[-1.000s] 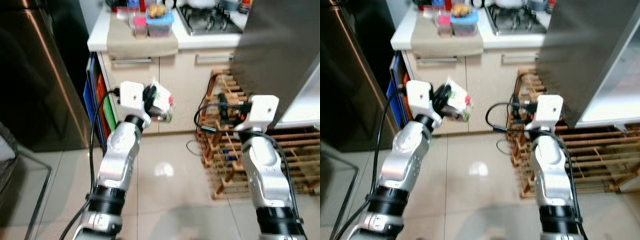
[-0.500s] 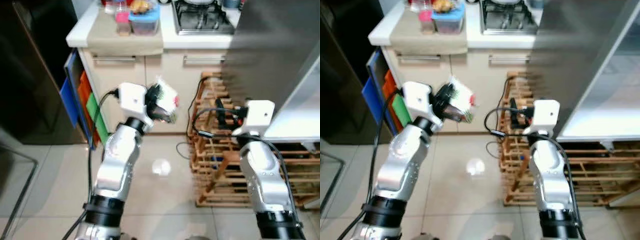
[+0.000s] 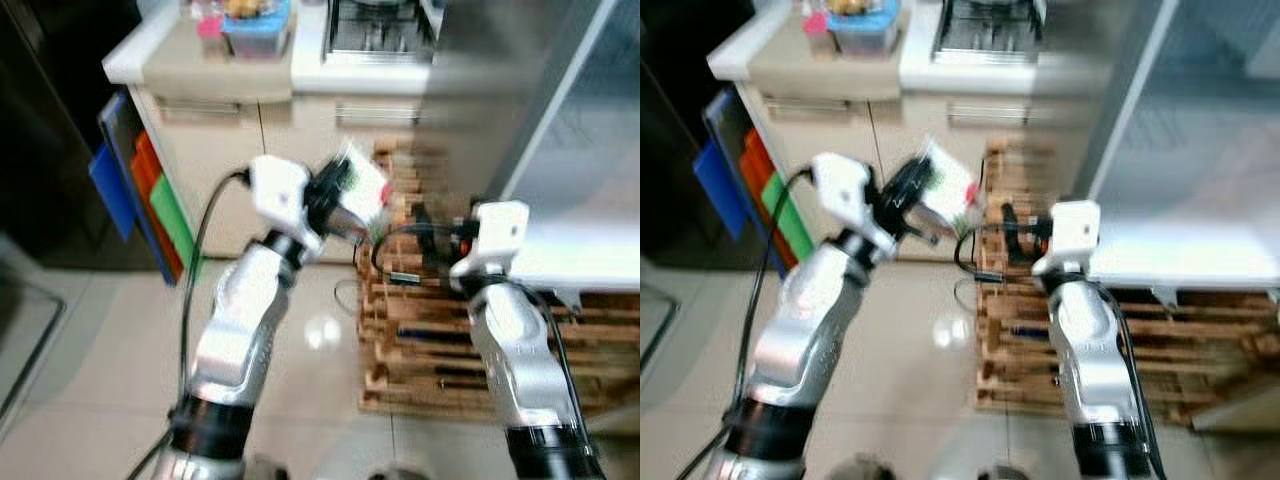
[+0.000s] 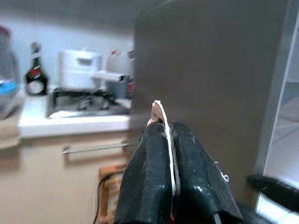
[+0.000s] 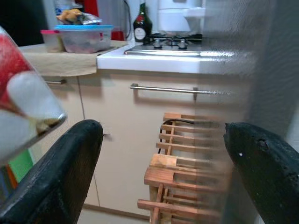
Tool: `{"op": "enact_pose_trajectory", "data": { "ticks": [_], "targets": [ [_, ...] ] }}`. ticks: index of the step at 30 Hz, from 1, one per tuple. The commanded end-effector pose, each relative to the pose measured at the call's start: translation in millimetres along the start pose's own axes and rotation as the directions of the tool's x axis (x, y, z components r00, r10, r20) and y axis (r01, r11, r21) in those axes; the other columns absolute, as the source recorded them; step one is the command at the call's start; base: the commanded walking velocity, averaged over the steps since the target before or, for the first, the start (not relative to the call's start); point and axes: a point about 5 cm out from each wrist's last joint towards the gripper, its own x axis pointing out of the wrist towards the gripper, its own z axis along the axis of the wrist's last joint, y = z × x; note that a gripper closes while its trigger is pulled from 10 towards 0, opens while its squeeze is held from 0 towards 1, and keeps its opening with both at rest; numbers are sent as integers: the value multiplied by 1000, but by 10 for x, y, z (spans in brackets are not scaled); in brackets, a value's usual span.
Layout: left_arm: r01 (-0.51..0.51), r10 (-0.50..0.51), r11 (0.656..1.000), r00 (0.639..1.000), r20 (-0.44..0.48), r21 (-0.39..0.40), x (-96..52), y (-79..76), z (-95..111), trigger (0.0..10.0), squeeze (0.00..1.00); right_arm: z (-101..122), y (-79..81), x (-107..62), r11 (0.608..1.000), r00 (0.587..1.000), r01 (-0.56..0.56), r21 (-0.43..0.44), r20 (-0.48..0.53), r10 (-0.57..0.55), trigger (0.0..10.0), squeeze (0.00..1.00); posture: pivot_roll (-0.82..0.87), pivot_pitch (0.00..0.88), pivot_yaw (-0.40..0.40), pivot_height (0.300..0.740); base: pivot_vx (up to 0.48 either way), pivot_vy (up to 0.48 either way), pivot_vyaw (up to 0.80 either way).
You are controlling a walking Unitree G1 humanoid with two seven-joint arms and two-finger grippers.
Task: Restocking fridge
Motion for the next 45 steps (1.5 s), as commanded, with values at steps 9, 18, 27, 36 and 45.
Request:
{"op": "enact_pose_trajectory", "data": {
  "ticks": [9, 18, 27, 36, 45],
  "targets": [
    [-18, 18, 1000, 1000, 12, -25, -83, 72, 4, 10000, 0, 79, -103, 79, 1000, 1000, 16, -4, 25, -16, 10000, 0, -121, 60, 0, 740, 0, 0, 0],
    [-62, 64, 997, 997, -36, 46, -244, 213, -44, 10000, 0, 73, -372, -284, 998, 998, 60, -10, 20, -60, 10000, 0, -120, 49, -12, 740, 0, 0, 0],
    [-97, 108, 990, 989, -99, 103, -490, 266, -132, 10000, 0, -56, -619, -738, 981, 982, 180, -67, -40, -183, 10000, 0, -139, 51, -16, 740, 0, 0, 0],
    [-90, 95, 994, 992, -81, 66, -465, 154, -111, 10000, 0, -117, -580, -629, 986, 985, 152, -66, -74, -157, 10000, 0, -138, 57, -20, 740, 0, -408, 0],
    [-66, 71, 995, 995, -75, 71, -443, 134, -67, 10000, 0, -177, -579, -524, 985, 982, 165, -50, -82, -169, 10000, 0, -125, 79, -4, 740, 0, -454, 0]
  ]
}}
